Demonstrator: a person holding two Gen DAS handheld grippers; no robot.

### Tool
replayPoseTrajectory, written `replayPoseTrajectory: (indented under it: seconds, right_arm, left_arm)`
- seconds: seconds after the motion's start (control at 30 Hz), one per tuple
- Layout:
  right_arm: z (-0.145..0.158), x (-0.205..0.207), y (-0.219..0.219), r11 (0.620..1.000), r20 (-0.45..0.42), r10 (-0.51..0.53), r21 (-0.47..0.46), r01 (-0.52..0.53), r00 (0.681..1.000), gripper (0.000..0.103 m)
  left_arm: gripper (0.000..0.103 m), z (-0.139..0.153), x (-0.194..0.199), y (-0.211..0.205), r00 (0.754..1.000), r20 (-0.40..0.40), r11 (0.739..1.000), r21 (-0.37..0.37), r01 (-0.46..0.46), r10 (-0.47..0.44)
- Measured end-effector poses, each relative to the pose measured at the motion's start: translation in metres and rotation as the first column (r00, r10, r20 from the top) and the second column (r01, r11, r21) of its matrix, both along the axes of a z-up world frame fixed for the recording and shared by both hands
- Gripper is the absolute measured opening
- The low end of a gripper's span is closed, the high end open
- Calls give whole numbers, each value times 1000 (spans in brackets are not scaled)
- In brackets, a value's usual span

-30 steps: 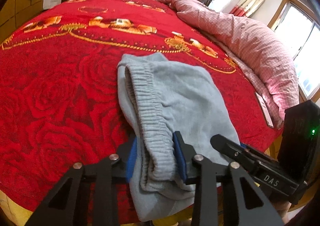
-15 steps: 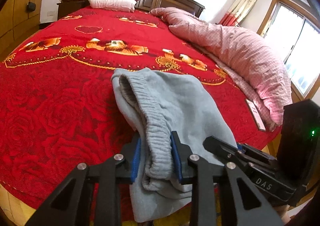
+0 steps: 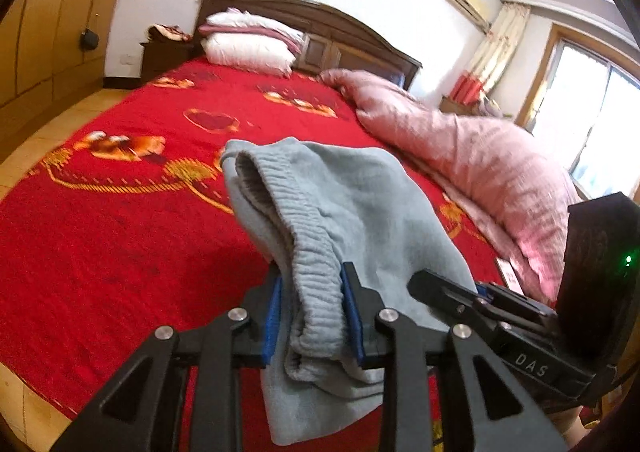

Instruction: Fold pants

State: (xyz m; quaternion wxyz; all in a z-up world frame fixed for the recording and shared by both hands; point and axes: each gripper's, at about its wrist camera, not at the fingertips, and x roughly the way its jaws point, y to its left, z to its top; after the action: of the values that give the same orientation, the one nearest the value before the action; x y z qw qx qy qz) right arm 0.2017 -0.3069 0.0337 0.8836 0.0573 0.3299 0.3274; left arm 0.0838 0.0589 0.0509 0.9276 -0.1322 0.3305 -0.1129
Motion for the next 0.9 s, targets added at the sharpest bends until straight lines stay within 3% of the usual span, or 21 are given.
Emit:
replayPoseTrajectory:
  seconds: [0.27, 0.43, 0.67, 0.8, 0.9]
  right_arm:
    - [4, 58, 69, 998, 12, 53, 17, -53, 999, 25]
    - [-7, 96, 110, 998, 16, 69, 1, -69, 997, 25]
    - [-43, 143, 158, 996, 5, 64, -55, -64, 998, 25]
    - [-70, 162, 174, 993, -61, 63, -94, -69, 996, 25]
    - [-99, 172, 186, 982, -144, 72, -163, -95, 987, 29]
  left_arm:
    - [28, 16, 56, 69, 998, 17, 998, 31, -57, 57]
    - [28, 7, 90, 101, 997, 17, 995, 60, -78, 77]
    - [28, -29, 151, 143, 997, -23, 994, 81, -77, 79]
    - [29, -62, 174, 156, 995, -73, 994, 89, -68, 74]
    - [32, -96, 186, 165, 984, -155, 991, 113, -68, 85]
